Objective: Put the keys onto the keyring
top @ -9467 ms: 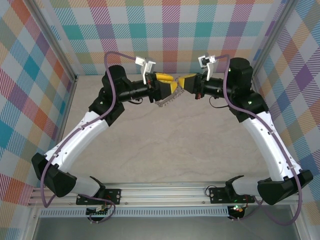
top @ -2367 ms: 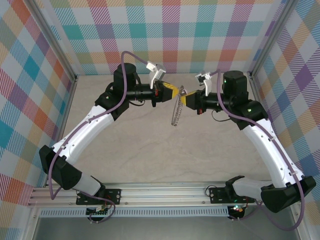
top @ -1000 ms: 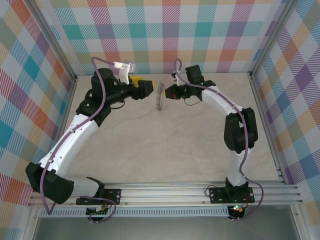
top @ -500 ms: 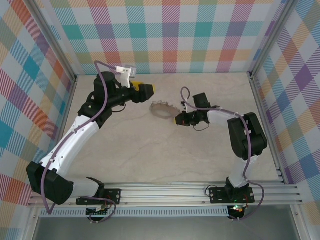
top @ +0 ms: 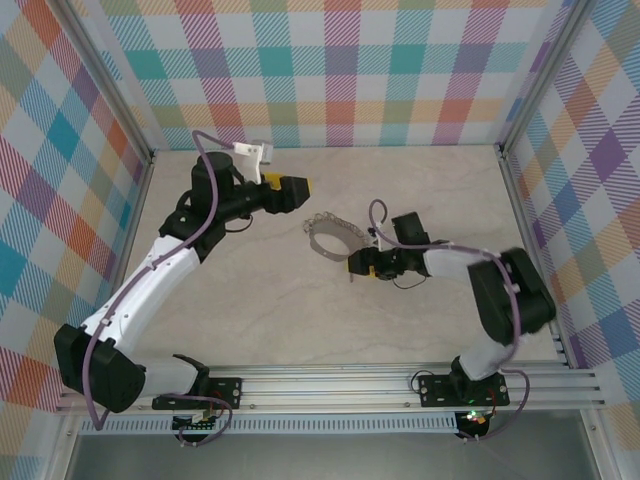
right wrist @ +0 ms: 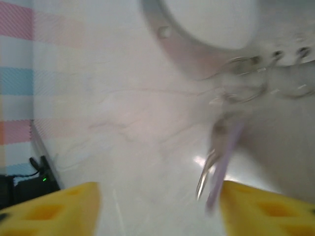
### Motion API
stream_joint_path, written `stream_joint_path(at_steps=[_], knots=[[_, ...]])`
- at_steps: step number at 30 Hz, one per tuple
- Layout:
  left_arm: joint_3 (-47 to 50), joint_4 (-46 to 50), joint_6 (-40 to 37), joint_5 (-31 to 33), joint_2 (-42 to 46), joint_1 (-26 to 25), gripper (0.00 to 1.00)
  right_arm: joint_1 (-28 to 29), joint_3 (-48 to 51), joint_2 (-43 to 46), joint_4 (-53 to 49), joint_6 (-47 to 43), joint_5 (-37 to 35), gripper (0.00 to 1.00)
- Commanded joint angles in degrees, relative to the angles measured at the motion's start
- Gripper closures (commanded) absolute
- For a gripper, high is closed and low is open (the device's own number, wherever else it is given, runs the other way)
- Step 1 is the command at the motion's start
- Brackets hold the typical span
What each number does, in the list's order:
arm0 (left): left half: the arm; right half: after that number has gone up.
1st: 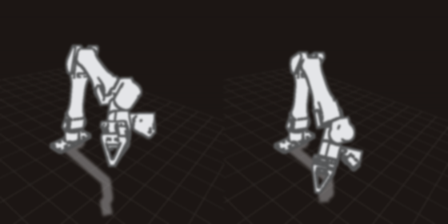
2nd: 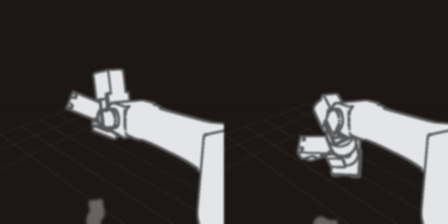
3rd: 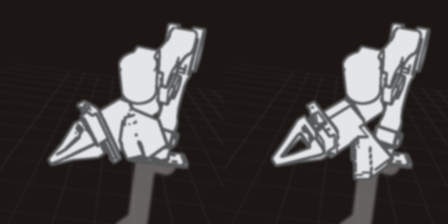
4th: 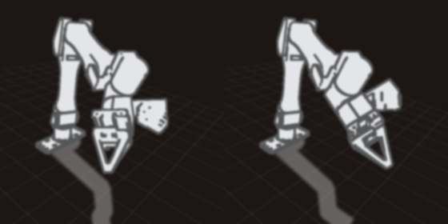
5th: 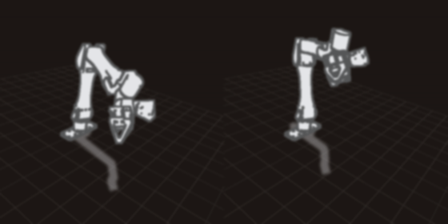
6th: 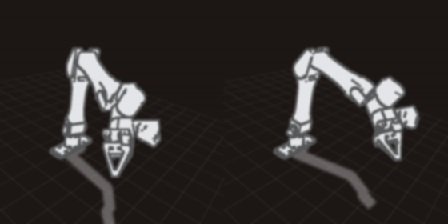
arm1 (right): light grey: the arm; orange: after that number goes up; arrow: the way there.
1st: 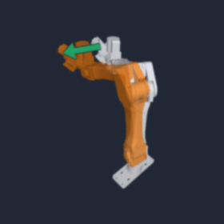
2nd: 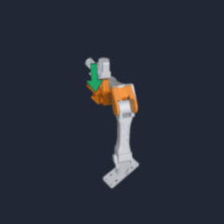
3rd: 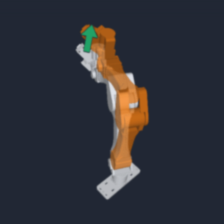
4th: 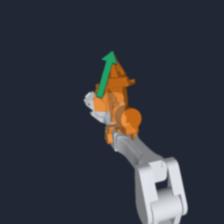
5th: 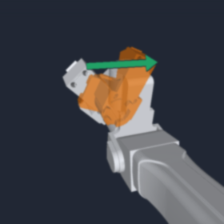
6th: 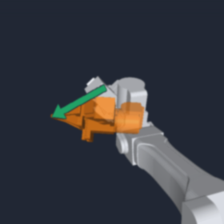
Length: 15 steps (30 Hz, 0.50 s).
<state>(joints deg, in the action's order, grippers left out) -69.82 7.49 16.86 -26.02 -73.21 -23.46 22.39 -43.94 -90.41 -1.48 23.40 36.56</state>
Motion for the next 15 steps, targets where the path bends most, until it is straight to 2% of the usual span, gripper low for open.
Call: stream_joint_path(at_steps=[1, 5, 8, 13, 15], knots=[[2.27, -2.33, 0.56, -0.12, 3.35, 0.70, 0.02, -0.41, 0.35, 13.56, -4.87, -0.12, -2.39, 0.00], [6.25, -4.52, 0.97, 5.72, 7.46, 0.70, 0.00, -2.52, -3.21, 26.40, -16.39, -1.64, -14.95, 0.00], [9.65, -5.27, -0.88, 13.93, 11.01, 0.70, 0.00, -4.22, -6.23, 31.58, -21.39, -2.01, -28.28, 0.00], [16.76, -6.99, -10.85, 28.83, 15.88, 0.70, 0.00, -5.77, -9.92, 30.48, -22.80, -2.59, -50.14, 0.00], [18.33, -5.29, -16.01, 33.53, 16.45, 0.70, 0.00, -5.91, -8.16, 29.52, -17.99, -2.74, -57.88, 0.00]])
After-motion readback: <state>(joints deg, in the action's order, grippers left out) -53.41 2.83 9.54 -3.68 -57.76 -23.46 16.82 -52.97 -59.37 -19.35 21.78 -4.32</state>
